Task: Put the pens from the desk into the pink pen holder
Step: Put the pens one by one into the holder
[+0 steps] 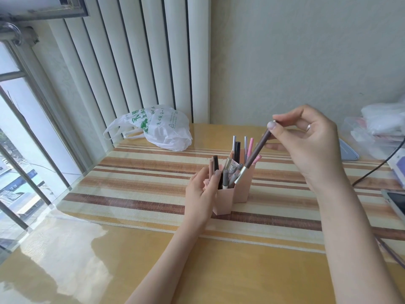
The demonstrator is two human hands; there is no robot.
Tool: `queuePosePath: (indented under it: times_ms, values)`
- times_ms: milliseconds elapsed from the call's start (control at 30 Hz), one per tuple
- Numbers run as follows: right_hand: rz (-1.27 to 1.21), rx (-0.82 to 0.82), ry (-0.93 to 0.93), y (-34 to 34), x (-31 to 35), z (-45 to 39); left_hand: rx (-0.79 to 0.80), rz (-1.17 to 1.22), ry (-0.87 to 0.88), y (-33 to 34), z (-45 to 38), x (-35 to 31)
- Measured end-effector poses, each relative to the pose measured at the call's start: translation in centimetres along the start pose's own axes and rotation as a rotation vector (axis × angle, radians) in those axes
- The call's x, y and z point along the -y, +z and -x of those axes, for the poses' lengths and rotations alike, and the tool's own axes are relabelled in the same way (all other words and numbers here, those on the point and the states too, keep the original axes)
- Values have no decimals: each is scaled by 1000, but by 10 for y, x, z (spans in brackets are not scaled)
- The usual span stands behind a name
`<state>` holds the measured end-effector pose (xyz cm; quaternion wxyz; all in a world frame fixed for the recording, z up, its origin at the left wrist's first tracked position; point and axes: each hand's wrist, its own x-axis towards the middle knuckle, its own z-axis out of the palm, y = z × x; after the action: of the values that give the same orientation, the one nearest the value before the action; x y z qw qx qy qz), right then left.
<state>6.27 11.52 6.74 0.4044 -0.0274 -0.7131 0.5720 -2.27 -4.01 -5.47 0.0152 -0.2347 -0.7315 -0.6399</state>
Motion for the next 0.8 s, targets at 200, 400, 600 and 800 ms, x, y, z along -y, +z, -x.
queuePosePath:
  times_ms: [200,400,600,800]
  values:
    - [-98,-124,-89,11,2,2,-1,15,0,0,-1,1]
    - [-36,-102,-58,17,-7,3,-8,22,37,0,0,2]
    - [30,-86,-71,19,-14,3,-7,-30,122,-2,3,4]
    - [186,14,-118,27,-21,8,28,-58,122,-2,3,6]
